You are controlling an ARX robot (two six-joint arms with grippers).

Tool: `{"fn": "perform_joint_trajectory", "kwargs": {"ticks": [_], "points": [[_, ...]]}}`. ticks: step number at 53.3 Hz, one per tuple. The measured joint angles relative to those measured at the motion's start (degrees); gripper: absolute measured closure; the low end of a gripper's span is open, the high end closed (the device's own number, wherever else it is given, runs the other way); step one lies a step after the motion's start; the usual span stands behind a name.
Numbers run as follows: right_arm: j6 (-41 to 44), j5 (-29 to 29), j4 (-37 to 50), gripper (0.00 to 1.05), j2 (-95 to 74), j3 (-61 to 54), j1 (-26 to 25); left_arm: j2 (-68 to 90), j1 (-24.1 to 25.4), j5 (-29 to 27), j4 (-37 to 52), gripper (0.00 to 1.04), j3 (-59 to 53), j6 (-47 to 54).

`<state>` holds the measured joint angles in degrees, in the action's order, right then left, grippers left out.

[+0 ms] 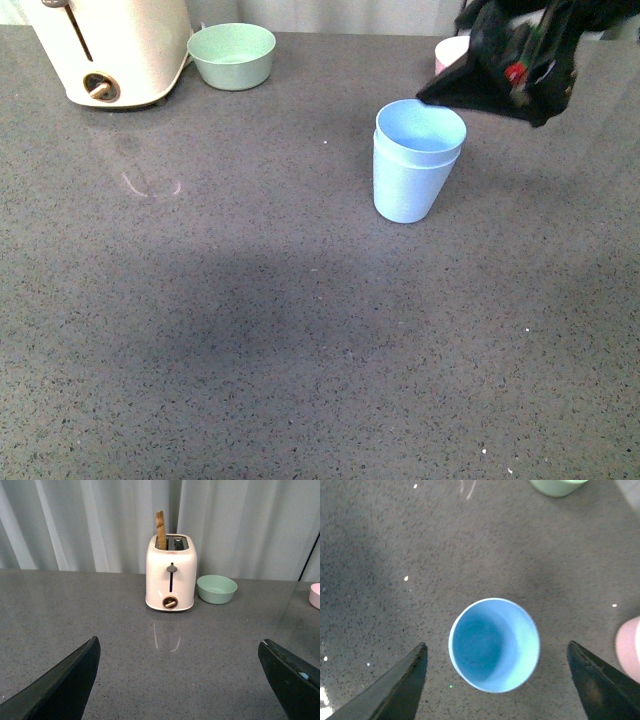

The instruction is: Stack blue cups with both arms

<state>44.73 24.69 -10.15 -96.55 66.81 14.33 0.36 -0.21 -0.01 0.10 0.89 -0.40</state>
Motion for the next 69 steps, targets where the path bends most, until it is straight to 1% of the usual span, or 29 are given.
{"fn": "perform_joint_trajectory", "kwargs": {"ticks": [2,9,17,23,26,29,30,32,34,37,41,44,45,46,47,49,50,54,56,69], "points": [[-1.7,1.0,1.0,0.07,2.8,-1.2,-1.1,0.0,0.0,0.0,0.0,0.09,0.0,0.0],[-6.3,3.1,4.3,0.09,10.3,-5.3,-4.5,0.0,0.0,0.0,0.0,0.09,0.0,0.0],[-13.2,4.1,8.3,0.09,21.2,-13.6,-10.2,0.0,0.0,0.0,0.0,0.09,0.0,0.0],[-21.4,5.6,11.9,0.09,31.0,-21.0,-15.3,0.0,0.0,0.0,0.0,0.09,0.0,0.0],[-26.3,5.3,12.3,0.09,37.5,-25.4,-18.4,0.0,0.0,0.0,0.0,0.09,0.0,0.0],[-29.5,4.0,12.8,0.09,41.2,-27.7,-19.4,0.0,0.0,0.0,0.0,0.09,0.0,0.0],[-32.4,-3.3,17.8,0.15,42.6,-29.7,-18.0,0.0,0.0,0.0,0.0,0.09,0.0,0.0],[-35.9,-12.3,25.0,0.22,44.0,-33.2,-16.1,0.0,0.0,0.0,0.0,0.09,0.0,0.0],[-38.0,-16.4,28.3,0.27,44.7,-35.1,-15.3,0.0,0.0,0.0,0.0,0.09,0.0,0.0],[-40.4,-22.6,32.8,0.37,46.1,-39.2,-14.7,0.0,0.0,0.0,0.0,0.09,0.0,0.0],[-42.1,-24.4,34.6,0.48,47.8,-42.6,-14.7,0.0,0.0,0.0,0.0,0.09,0.0,0.0],[-43.0,-24.7,35.5,0.58,49.5,-45.5,-14.7,0.0,0.0,0.0,0.0,0.09,0.0,0.0],[-43.3,-24.6,36.0,0.65,50.5,-46.9,-14.6,0.0,0.0,0.0,0.0,0.09,0.0,0.0],[-43.5,-24.6,36.2,0.67,50.9,-47.5,-14.6,0.0,0.0,0.0,0.0,0.09,0.0,0.0],[-43.6,-24.6,36.5,0.72,51.7,-48.6,-14.5,0.0,0.0,0.0,0.0,0.09,0.0,0.0],[-43.7,-24.6,36.8,0.79,52.6,-49.9,-14.5,0.0,0.0,0.0,0.0,0.09,0.0,0.0],[-43.9,-24.7,36.9,0.86,53.3,-51.0,-14.5,0.0,0.0,0.0,0.0,0.09,0.0,0.0],[-43.9,-24.7,37.2,0.95,54.6,-52.7,-14.5,0.0,0.0,0.0,0.0,0.09,0.0,0.0],[-43.9,-24.7,37.2,1.02,55.8,-53.7,-14.5,0.0,0.0,0.0,0.0,0.09,0.0,0.0],[-44.1,-24.7,36.7,1.03,61.5,-58.7,-14.4,0.0,0.0,0.0,0.0,0.09,0.0,0.0]]}}
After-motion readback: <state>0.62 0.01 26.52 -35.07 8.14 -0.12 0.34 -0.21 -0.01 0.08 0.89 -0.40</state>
